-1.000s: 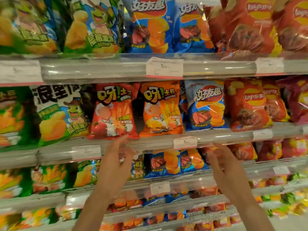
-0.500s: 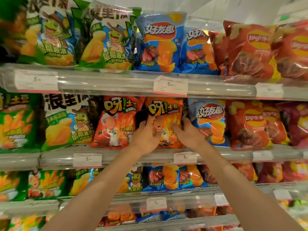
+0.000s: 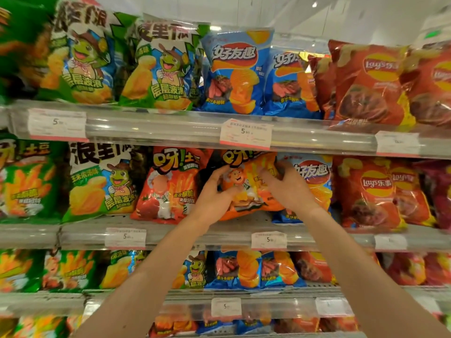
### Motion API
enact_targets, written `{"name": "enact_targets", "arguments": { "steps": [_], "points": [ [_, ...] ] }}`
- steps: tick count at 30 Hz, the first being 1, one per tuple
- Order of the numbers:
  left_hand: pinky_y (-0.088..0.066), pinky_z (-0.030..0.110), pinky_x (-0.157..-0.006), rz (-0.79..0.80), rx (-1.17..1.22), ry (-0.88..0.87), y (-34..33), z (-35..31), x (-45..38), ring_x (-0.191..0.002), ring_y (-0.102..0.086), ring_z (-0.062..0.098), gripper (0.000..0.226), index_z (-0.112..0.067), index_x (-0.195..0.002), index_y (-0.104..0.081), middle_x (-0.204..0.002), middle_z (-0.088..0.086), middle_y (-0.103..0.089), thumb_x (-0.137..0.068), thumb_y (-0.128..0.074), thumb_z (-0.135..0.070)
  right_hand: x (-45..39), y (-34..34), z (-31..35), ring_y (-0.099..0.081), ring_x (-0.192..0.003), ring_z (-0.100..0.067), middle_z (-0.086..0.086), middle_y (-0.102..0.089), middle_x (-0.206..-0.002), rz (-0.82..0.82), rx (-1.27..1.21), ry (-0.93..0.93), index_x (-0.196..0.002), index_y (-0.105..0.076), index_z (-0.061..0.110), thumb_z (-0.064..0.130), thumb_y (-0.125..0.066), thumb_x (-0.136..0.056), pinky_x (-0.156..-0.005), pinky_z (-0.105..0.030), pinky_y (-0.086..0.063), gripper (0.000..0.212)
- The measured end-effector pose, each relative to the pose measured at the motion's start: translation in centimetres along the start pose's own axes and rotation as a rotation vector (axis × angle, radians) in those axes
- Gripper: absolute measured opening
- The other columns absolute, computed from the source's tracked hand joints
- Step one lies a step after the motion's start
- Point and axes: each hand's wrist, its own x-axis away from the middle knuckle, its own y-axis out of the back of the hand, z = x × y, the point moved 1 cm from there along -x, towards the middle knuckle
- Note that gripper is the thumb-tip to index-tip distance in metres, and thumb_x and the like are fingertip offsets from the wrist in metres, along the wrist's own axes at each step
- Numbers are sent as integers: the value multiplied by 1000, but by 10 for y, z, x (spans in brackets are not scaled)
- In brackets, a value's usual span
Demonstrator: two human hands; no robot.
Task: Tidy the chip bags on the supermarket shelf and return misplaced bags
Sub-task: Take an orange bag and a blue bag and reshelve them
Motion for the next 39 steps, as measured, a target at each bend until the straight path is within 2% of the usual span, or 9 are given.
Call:
{"name": "enact_targets", "arguments": {
  "steps": [4, 9, 13, 17, 20, 23, 25, 35, 39],
  "points": [
    [-46, 5, -78, 22, 4, -82, -12, -2, 21, -109, -57, -4, 46, -45, -130, -48, -119, -29, -51, -94, -68, -25, 30, 19, -12, -61, -76, -10, 11, -59, -90, 18, -116, -63, -135, -48, 25, 57, -59, -95, -62, -27, -44, 53],
    [-52, 18, -91, -37, 48, -88, -32, 8, 55, -110, -60, -9, 44, -43, -131, -54, -124, -22, -61, -92, -70, -29, 74, 31, -49, -60, -95, -2, 12, -62, -116, -20, -275, -102, -135, -50, 35, 56, -63, -91, -78, -27, -47, 50],
    [-49, 22, -98, -103, 23, -60, -44, 16, 89, -117, -57, -6, 52, -41, -133, -56, -129, -24, -60, -83, -71, -41, 107, 30, -79, -65, -86, 11, 26, -64, -108, 34, -375, -96, -127, -50, 43, 53, -63, -91, -62, -9, -48, 40],
    [-55, 28, -89, -181, 9, 24, -49, 35, 118, -112, -62, 1, 48, -37, -134, -57, -123, -26, -64, -90, -72, -26, 127, 14, -104, -69, -96, 3, 19, -70, -115, 112, -442, -97, -134, -51, 43, 58, -65, -86, -78, -21, -55, 53],
    [-53, 15, -78, -229, 27, 81, -44, 45, 139, -104, -64, -3, 45, -33, -131, -59, -120, -23, -65, -92, -71, -13, 141, -1, -110, -67, -99, 3, 17, -69, -118, 167, -485, -110, -134, -52, 40, 52, -67, -86, -74, -18, -56, 51],
    [-51, 11, -75, -241, 13, 99, -33, 51, 156, -106, -61, -6, 43, -37, -129, -60, -125, -22, -63, -92, -71, -16, 156, -14, -110, -64, -109, -1, 16, -65, -125, 180, -448, -111, -134, -53, 41, 56, -65, -86, -90, -27, -55, 51],
    [-51, 10, -75, -237, 16, 106, -22, 52, 164, -107, -61, -6, 42, -39, -128, -60, -125, -24, -62, -92, -71, -19, 167, -22, -104, -61, -114, 2, 21, -62, -130, 191, -446, -127, -138, -51, 41, 60, -63, -87, -94, -28, -52, 56],
    [-55, 15, -79, -172, 41, 2, 100, 49, 215, -111, -62, -3, 42, -47, -126, -59, -125, -24, -63, -89, -73, -31, 234, -86, -5, -59, -85, 25, 24, -61, -115, 113, -342, -118, -134, -48, 41, 57, -62, -89, -60, -8, -49, 50],
    [-51, 8, -72, -222, 13, -22, 186, 51, 248, -106, -60, -10, 41, -48, -124, -58, -124, -28, -60, -90, -72, -31, 258, -150, 51, -63, -107, 7, 17, -62, -127, 161, -339, -75, -142, -45, 39, 68, -62, -84, -86, -25, -58, 67]
  ]
}}
